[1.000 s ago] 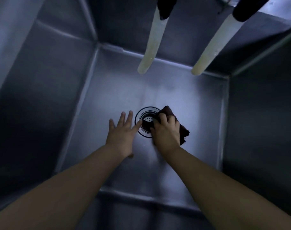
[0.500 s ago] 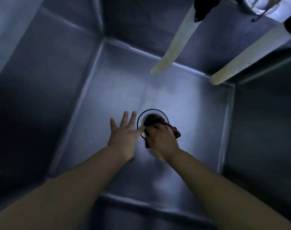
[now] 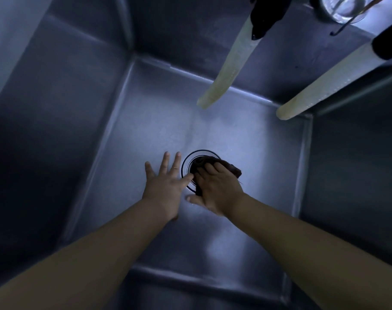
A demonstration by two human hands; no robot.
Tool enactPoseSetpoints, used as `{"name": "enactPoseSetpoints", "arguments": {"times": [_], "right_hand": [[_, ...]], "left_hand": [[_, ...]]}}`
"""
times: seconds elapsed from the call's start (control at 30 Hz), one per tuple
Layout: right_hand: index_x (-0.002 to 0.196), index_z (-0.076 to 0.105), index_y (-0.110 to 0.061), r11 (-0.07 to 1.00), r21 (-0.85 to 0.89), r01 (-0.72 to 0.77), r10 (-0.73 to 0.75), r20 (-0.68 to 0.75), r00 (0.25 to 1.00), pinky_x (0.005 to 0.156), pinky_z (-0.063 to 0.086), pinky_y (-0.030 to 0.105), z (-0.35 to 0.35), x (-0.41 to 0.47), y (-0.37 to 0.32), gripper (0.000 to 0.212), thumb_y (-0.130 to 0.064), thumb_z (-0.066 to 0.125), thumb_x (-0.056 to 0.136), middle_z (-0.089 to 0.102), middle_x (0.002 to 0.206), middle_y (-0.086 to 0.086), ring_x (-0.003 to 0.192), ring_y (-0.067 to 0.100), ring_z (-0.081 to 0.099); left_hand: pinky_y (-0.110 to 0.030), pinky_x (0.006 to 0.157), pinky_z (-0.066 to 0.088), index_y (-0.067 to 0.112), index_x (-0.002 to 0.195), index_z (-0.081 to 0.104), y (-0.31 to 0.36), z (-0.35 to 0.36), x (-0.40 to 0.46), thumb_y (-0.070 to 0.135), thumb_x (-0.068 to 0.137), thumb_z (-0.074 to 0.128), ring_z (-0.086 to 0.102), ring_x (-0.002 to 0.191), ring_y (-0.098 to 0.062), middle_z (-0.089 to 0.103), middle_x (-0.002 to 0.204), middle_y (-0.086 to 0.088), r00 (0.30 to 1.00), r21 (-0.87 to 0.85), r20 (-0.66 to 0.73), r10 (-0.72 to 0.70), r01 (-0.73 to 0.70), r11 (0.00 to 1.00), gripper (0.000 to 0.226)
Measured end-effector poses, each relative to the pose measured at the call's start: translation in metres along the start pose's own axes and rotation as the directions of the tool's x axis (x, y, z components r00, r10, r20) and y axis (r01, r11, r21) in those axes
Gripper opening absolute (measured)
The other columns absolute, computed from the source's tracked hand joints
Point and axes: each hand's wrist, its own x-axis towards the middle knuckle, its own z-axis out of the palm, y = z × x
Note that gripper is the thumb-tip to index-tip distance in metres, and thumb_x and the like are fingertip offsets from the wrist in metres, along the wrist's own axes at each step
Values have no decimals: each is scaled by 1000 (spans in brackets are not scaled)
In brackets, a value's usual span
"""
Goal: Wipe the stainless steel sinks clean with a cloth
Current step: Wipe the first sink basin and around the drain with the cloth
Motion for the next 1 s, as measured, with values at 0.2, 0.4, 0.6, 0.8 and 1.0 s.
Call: {"name": "enactPoseSetpoints", "arguments": {"times": [0.2,0.4,0.6,0.8,1.0], "right_hand": [[132,50,-11,994,-47,-103,105,22,994,112,14,38,-1,7,-13,79,-70,18,90,53,129,6,123,25,34],[99,69,-19,948,298,-115,160,-132,978,108,12,32,12,3,-6,51,-51,30,96,65,97,-3,107,21,42],[124,59,-23,919,392,-36,106,-158,982,112,-7,28,21,-1,0,39,-34,32,98,58,126,-9,126,19,34],[138,44,-19,978,205,-45,64,-89,994,117,-2,35,14,1,-1,62,-57,18,96,45,144,-1,134,20,27],[132,49,-12,995,45,-89,91,-44,995,107,19,36,9,7,-3,71,-63,18,94,53,130,5,119,25,36]], "left_hand": [[-68,107,2,41,146,3,0,-1,-1,43,68,73,-29,138,-37,-35,150,-9,1000,2,-5,6,-6,1000,104],[-68,106,1,40,146,4,0,-2,-1,42,61,80,-29,138,-37,-35,150,-10,1000,12,14,3,-3,1000,114],[-69,106,0,39,147,4,1,-1,0,43,60,82,-30,137,-38,-36,149,-11,1000,13,17,-1,1,1000,116],[-69,106,-1,40,146,6,2,-3,0,45,57,82,-31,137,-37,-37,149,-9,1000,3,21,-2,2,1000,117],[-67,107,0,41,146,4,1,-2,1,47,57,80,-33,136,-35,-39,148,-8,1000,11,25,-3,3,1000,117]]}}
